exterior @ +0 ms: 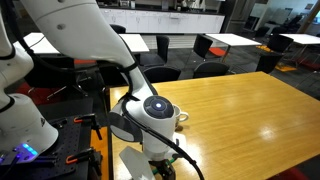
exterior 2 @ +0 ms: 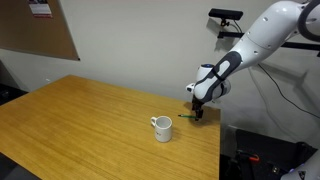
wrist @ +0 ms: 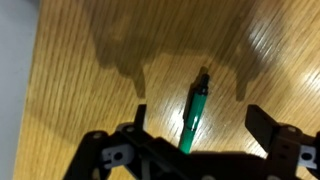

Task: Put the green pen inside the white mug

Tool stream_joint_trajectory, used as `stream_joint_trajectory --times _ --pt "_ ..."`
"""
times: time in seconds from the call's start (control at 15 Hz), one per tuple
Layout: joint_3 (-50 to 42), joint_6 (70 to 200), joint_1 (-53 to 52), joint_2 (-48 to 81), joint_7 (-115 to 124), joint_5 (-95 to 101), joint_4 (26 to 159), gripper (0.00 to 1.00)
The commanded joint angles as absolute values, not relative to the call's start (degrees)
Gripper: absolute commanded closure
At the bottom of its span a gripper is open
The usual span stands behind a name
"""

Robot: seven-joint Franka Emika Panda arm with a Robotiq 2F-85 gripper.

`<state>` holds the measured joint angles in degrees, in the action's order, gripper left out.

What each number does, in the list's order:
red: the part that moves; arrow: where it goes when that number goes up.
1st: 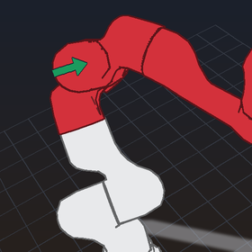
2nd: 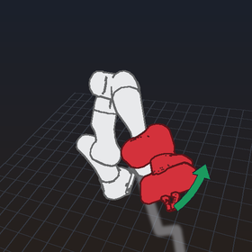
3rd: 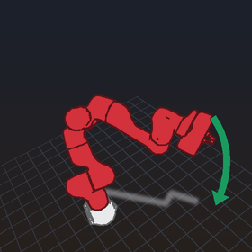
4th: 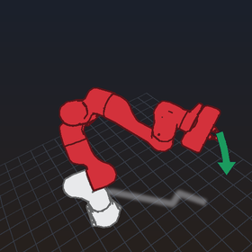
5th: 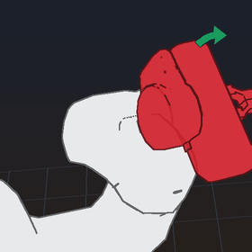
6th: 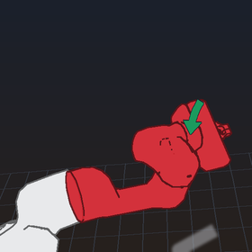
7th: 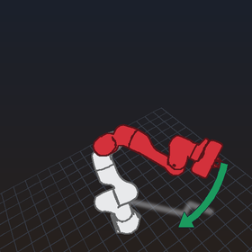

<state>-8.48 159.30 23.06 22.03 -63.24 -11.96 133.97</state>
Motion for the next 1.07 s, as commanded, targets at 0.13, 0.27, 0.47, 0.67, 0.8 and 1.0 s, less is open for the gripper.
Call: stream_joint_trajectory --times 0.13,0.27,0.47,0.67,0.8,1.0 --pt "-6.83 160.66 23.80 24.11 -56.49 -11.16 131.37 0.00" --pt "-6.71 160.88 23.69 24.58 -54.35 -10.82 130.73 0.00" --pt "-6.61 161.13 23.64 25.46 -51.82 -10.26 129.70 0.00" --pt "-6.70 161.10 23.53 26.30 -49.80 -9.12 128.84 0.00" --pt "-6.76 161.09 23.48 26.71 -48.64 -8.17 128.47 0.02" --pt "-6.66 160.89 23.61 27.13 -46.99 -6.74 127.92 0.15"
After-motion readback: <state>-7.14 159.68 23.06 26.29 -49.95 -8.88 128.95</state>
